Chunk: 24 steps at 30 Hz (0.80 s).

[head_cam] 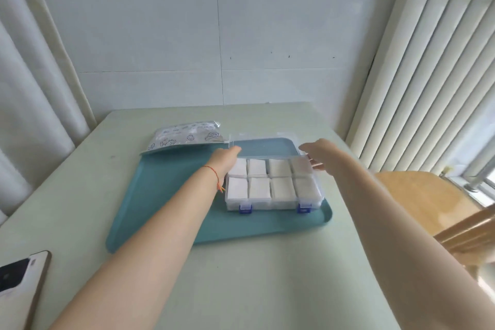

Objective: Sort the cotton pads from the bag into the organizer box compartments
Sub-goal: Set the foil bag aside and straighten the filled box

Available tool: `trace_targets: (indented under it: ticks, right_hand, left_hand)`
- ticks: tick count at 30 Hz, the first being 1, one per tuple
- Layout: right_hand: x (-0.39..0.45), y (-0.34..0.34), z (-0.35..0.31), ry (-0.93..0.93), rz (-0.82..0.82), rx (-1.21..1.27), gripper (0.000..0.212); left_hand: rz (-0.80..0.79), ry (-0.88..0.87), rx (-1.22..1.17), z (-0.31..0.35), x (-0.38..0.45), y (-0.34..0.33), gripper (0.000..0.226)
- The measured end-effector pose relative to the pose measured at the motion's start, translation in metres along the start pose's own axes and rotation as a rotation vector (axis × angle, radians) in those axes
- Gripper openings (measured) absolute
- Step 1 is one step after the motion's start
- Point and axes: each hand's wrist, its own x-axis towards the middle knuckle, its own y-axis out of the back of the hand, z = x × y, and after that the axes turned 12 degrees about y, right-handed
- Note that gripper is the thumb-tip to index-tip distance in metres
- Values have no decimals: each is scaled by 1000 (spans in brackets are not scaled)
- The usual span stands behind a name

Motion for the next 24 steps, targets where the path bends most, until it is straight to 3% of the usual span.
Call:
trace_targets:
  ticks: [2,6,10,13,15,17,20,24]
  right_hand:
    - [-1,-1,4,-19,12,97,19]
    - [-4,-8,8,-32,25,84,19]
    - [-8,-12,11,26,109,259,39]
    - [-16,-9,10,94,199,439,48]
    - [-22,-5,13,116,290,590,52]
    - [-29,1,16,107,321,672,56]
    - [-41,9,17,88,311,669,51]
    - [-59,10,17,60,190,343,30]
  left_hand:
    - [-20,41,-71,3,-2,-4,46]
    - [-46,136,-160,3,1,-11,69]
    - [37,12,-180,1,-7,-15,47]
    - [3,-35,-324,-8,9,-12,63]
    - [36,-107,-425,-9,0,-8,45]
    - [76,-175,-478,-9,-9,-3,46]
    - [95,-205,-472,-15,-19,9,58]
    - [134,-302,-105,-25,-33,17,29]
